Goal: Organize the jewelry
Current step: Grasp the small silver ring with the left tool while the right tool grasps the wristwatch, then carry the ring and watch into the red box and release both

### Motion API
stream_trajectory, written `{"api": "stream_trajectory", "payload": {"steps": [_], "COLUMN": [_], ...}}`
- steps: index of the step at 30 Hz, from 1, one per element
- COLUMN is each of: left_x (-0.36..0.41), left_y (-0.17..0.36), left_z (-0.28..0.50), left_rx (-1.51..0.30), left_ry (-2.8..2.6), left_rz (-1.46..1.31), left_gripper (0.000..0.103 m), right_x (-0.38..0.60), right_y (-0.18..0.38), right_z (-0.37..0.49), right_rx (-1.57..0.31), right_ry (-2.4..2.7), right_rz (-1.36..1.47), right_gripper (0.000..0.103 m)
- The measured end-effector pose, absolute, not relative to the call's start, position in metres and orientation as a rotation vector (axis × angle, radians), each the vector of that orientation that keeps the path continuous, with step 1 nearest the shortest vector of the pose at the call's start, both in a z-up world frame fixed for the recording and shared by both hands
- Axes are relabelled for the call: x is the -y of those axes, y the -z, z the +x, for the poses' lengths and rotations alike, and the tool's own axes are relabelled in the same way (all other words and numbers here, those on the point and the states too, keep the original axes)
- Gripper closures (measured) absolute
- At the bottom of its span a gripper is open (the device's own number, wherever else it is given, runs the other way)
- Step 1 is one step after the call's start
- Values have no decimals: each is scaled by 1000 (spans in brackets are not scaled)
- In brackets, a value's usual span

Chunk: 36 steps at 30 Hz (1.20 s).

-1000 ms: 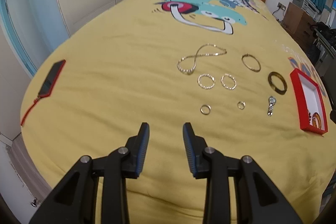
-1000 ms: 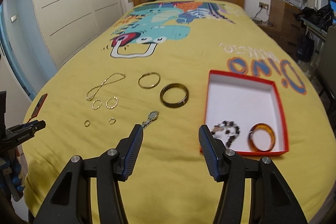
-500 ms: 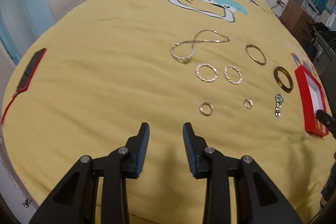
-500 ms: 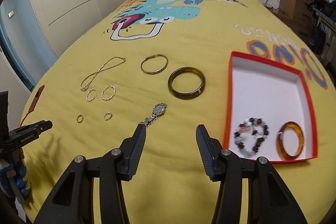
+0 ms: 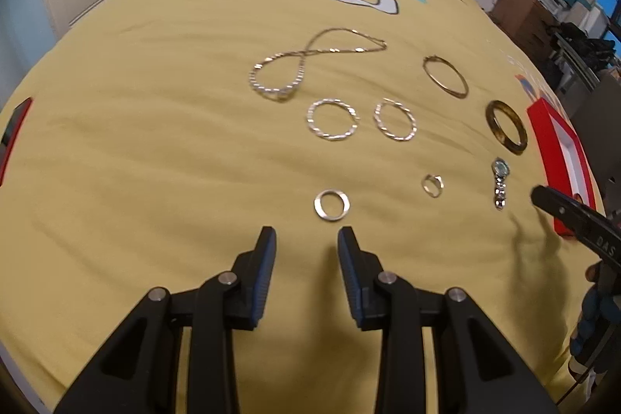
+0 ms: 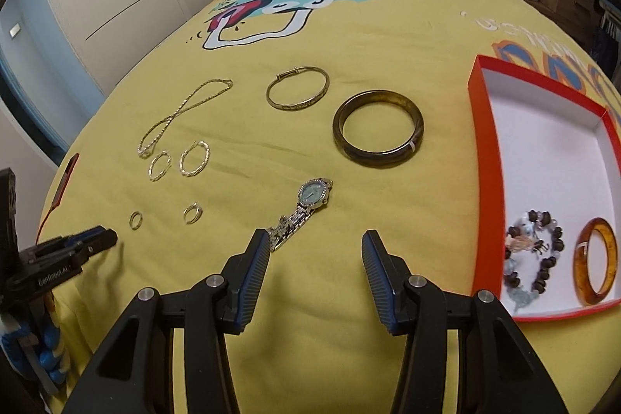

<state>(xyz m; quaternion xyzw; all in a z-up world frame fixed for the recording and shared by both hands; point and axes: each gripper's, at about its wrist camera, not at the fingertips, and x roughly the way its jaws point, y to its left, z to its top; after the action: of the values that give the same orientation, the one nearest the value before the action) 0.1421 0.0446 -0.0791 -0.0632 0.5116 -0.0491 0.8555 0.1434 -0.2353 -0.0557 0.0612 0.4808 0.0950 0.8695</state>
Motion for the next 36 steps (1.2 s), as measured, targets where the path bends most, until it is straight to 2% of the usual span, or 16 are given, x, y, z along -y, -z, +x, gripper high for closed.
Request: {"api": "stream_trajectory", "payload": {"steps": [14,16,17,18,29,36], "left_x": [-33,-32,-32,-32,-30,-24], "left_y": [103,104,104,104,90,69], "left_z": [168,168,168,168,159,143], "left_rx": [-1097,-1093,-1092,-1093,-1066,-1036], "left_ry": [141,143,145,150,182,181], "left_rz": [-119,-113,-110,-111,-115,-98], "left_gripper": [73,76,82,84,84,84], "right_x": [224,223,223,224,224,231], "right_y": [89,91,91,93,84,56], "right_z": [183,187,188,190,181,155], "right_rx": [-1047,-1043,-1042,-1042,-1016,-965], "right_ry": [-170,-163,-161,-160,-187,-202], "right_rz": [188,190,191,193,187,177], "right_gripper": [61,67,75,79,79,79]}}
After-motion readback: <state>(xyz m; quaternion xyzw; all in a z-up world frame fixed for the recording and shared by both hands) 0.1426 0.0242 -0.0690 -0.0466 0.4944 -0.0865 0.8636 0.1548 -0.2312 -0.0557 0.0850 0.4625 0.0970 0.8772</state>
